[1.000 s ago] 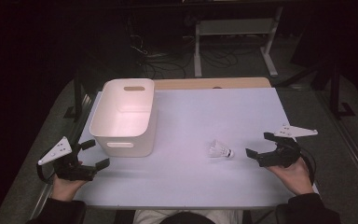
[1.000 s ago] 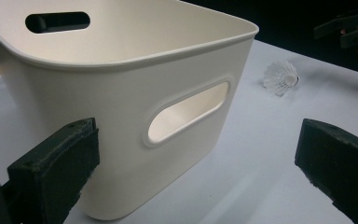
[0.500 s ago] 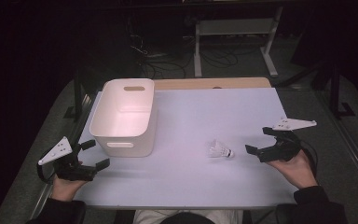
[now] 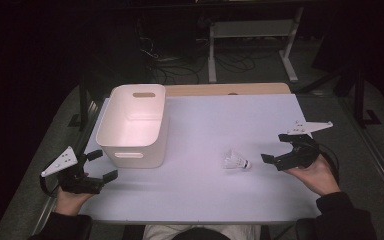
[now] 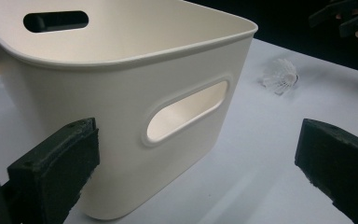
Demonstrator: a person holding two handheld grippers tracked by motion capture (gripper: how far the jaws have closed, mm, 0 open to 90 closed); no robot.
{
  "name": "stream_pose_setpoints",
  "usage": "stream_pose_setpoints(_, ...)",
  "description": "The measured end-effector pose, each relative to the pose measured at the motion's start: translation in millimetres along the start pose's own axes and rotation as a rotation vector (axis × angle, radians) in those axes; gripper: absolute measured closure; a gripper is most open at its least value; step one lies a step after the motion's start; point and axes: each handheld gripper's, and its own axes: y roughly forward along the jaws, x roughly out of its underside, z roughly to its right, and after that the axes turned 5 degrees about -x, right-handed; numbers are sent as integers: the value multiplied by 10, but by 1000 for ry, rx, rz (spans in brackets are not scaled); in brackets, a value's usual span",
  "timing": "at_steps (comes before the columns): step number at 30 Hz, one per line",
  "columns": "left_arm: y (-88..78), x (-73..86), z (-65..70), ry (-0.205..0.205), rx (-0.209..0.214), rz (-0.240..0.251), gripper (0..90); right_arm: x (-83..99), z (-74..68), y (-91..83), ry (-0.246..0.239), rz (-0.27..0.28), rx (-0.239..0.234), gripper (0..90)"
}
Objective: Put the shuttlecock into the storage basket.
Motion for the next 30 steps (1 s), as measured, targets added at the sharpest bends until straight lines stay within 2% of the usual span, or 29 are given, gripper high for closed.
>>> stream_pose_setpoints(11, 0, 0, 1, 0, 1, -1, 0, -120, -12, 41, -28, -35, -14, 0)
stream_pose_setpoints(30, -1, 0, 4, 1, 2, 0, 0, -266, -64, 260, -82, -133, -59, 0)
